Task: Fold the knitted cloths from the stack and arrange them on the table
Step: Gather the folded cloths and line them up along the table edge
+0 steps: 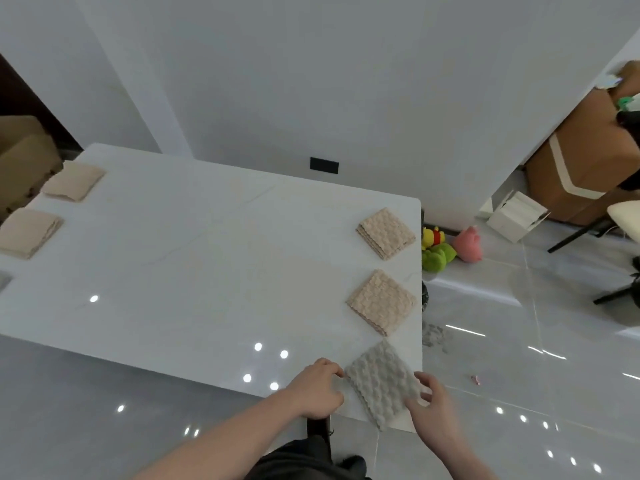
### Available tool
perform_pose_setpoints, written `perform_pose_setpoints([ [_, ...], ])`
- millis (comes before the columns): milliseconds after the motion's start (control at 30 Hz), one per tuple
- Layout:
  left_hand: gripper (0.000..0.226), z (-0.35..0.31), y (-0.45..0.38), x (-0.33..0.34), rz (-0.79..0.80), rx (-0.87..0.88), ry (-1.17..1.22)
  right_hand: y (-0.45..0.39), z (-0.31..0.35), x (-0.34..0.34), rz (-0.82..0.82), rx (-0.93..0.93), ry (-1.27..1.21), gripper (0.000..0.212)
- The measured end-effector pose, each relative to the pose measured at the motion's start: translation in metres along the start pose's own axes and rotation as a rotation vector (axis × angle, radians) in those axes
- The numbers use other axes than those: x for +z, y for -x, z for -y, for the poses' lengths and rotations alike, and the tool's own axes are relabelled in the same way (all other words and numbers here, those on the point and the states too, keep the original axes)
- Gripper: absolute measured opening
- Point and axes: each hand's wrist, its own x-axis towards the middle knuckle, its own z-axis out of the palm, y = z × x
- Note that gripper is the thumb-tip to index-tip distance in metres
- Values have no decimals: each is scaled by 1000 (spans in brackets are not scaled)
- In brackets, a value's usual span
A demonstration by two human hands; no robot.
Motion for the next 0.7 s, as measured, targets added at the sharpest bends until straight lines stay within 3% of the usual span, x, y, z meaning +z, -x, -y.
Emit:
perform_pose_setpoints([
  [433,74,-24,-69,15,21,-97,153,-25,-28,11,-17,298,-168,74],
  [500,67,-27,-72,18,15,-99,180,-29,-26,12,15,313,-170,67],
  [567,61,-27,-75,22,-4,-107,206,-33,-24,12,67,319,-170,42],
  [700,42,-23,-76,31,-67,-133,222,-49,-26,12,95,340,-108,37],
])
